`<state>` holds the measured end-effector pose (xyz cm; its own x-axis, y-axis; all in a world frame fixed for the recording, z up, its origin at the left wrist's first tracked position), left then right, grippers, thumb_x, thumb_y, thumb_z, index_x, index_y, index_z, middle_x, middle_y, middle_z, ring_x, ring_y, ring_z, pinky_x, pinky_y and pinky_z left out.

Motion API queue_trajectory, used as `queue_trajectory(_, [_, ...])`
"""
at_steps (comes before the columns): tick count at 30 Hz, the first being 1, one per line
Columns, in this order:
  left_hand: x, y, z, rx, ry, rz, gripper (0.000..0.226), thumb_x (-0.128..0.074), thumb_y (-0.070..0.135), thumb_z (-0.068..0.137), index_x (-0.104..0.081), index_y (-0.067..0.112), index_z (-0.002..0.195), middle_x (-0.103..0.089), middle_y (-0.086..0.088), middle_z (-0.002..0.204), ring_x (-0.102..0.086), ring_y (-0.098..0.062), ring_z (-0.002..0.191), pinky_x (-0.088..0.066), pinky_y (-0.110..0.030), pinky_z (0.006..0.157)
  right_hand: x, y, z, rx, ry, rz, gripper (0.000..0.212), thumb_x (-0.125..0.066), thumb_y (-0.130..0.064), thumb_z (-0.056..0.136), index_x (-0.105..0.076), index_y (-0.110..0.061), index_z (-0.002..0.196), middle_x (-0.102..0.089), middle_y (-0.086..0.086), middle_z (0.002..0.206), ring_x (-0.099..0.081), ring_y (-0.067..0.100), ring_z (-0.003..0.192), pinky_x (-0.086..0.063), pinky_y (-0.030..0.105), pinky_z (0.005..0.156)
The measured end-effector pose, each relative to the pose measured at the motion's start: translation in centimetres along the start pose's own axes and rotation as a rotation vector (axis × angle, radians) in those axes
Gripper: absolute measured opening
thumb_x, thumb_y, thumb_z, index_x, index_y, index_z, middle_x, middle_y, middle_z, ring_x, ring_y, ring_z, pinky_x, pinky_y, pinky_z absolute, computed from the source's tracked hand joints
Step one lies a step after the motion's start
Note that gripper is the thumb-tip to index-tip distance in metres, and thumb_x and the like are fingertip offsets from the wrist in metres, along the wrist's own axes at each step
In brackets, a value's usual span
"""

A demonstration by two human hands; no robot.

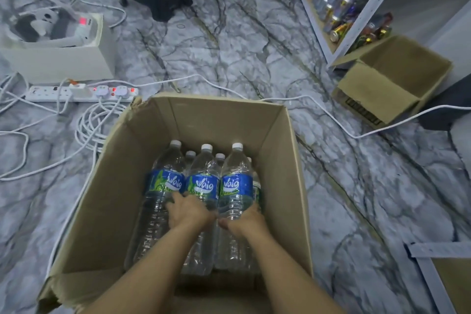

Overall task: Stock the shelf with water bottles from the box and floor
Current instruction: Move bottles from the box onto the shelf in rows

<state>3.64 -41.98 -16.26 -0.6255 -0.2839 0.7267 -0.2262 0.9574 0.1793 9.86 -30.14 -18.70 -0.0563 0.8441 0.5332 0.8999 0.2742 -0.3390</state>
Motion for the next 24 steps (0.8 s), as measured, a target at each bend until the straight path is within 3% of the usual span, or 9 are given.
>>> queue_trajectory(3, [-0.3, -0.2, -0.3, -0.049, 0.022, 0.005, 0.098, -0.064, 0.053, 0.084, -0.015, 0.002, 0.151, -0.018, -0.018, 0.155, -0.021, -0.037, 0.142, -0.029, -0.043, 0.113, 0.3, -0.4, 0.4, -0.103, -0.142, -0.023, 0.136, -0.086, -0.035, 0.067, 0.020, -0.011, 0.149, -0.026, 0.014, 0.158, -0.040, 0.032, 0.139, -0.038, 0.041, 0.114])
queue_trajectory(5, [-0.4, -0.2, -0.7, -0.081, 0.005, 0.027, 0.100, -0.060, 0.050, 0.089, -0.003, -0.002, 0.152, -0.016, -0.021, 0.156, -0.020, -0.038, 0.143, -0.025, -0.042, 0.115, 1.4, -0.1, -0.6, -0.135, -0.192, -0.098, 0.126, -0.076, -0.036, 0.081, 0.024, -0.002, 0.149, -0.004, 0.021, 0.162, -0.024, 0.033, 0.147, -0.028, 0.040, 0.119])
queue_trajectory(7, [-0.4, -0.2, -0.6, -0.090, -0.062, -0.022, 0.103, -0.060, 0.047, 0.090, 0.005, -0.004, 0.151, -0.010, -0.022, 0.158, -0.017, -0.038, 0.145, -0.022, -0.041, 0.116, 1.8, 0.6, -1.2, -0.115, -0.163, -0.172, 0.125, -0.076, -0.033, 0.082, 0.024, 0.003, 0.148, -0.009, 0.020, 0.161, -0.026, 0.032, 0.146, -0.031, 0.034, 0.116])
queue_trajectory(10, [-0.3, -0.5, 0.1, -0.069, -0.158, -0.164, 0.113, -0.067, 0.045, 0.086, 0.013, -0.005, 0.149, 0.002, -0.022, 0.159, -0.013, -0.037, 0.147, -0.020, -0.040, 0.117, 0.8, 1.1, -1.2, -0.089, -0.129, -0.144, 0.130, -0.079, -0.033, 0.073, 0.021, -0.006, 0.151, -0.012, 0.020, 0.160, -0.023, 0.035, 0.146, -0.033, 0.040, 0.116])
queue_trajectory(12, [-0.2, -0.7, 0.6, -0.063, -0.147, -0.218, 0.115, -0.071, 0.043, 0.084, 0.011, -0.006, 0.149, 0.000, -0.021, 0.159, -0.015, -0.035, 0.147, -0.021, -0.038, 0.117, -0.2, 1.2, -1.0, -0.071, -0.124, -0.132, 0.132, -0.080, -0.040, 0.072, 0.019, -0.008, 0.153, 0.000, 0.020, 0.161, -0.012, 0.037, 0.149, -0.026, 0.041, 0.120])
queue_trajectory(15, [0.1, -1.2, 1.3, -0.025, -0.086, -0.315, 0.120, -0.082, 0.038, 0.073, 0.000, -0.001, 0.151, -0.021, -0.017, 0.157, -0.027, -0.031, 0.144, -0.028, -0.037, 0.114, -0.6, 1.3, -1.0, -0.037, -0.081, -0.098, 0.135, -0.080, -0.051, 0.072, 0.018, -0.009, 0.154, 0.008, 0.019, 0.162, -0.003, 0.036, 0.151, -0.018, 0.042, 0.121])
queue_trajectory(19, [-0.1, -1.5, 2.1, 0.021, -0.090, -0.244, 0.122, -0.089, 0.056, 0.051, -0.030, 0.004, 0.144, -0.046, -0.012, 0.143, -0.048, -0.030, 0.130, -0.043, -0.040, 0.106, -0.8, 1.9, -0.4, -0.003, -0.051, -0.016, 0.137, -0.084, -0.050, 0.067, 0.013, -0.009, 0.155, -0.002, 0.016, 0.163, -0.012, 0.030, 0.151, -0.023, 0.039, 0.122])
queue_trajectory(21, [-0.2, -1.3, 1.8, 0.003, -0.082, -0.172, 0.122, -0.084, 0.067, 0.048, -0.034, 0.006, 0.141, -0.045, -0.010, 0.143, -0.048, -0.029, 0.130, -0.044, -0.041, 0.104, -0.6, 2.2, -0.3, 0.022, -0.049, 0.032, 0.136, -0.084, -0.050, 0.066, 0.010, -0.011, 0.155, -0.010, 0.015, 0.162, -0.017, 0.029, 0.150, -0.026, 0.038, 0.121])
queue_trajectory(24, [-0.6, -1.4, 1.6, -0.027, -0.077, -0.178, 0.116, -0.081, 0.064, 0.058, -0.028, 0.008, 0.145, -0.038, -0.010, 0.148, -0.043, -0.030, 0.134, -0.041, -0.042, 0.107, -0.5, 2.6, -0.3, 0.027, -0.084, 0.078, 0.137, -0.079, -0.062, 0.068, 0.014, -0.012, 0.155, -0.006, 0.014, 0.163, -0.013, 0.029, 0.151, -0.023, 0.041, 0.122])
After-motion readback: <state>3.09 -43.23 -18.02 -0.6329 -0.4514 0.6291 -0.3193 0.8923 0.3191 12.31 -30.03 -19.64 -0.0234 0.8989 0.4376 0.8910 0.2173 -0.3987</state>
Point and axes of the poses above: each hand's wrist, its own z-axis towards the middle knuckle, its own x-axis out of the back of the hand, y = z × x, the point moved 2 cm from there along z, towards the middle knuckle
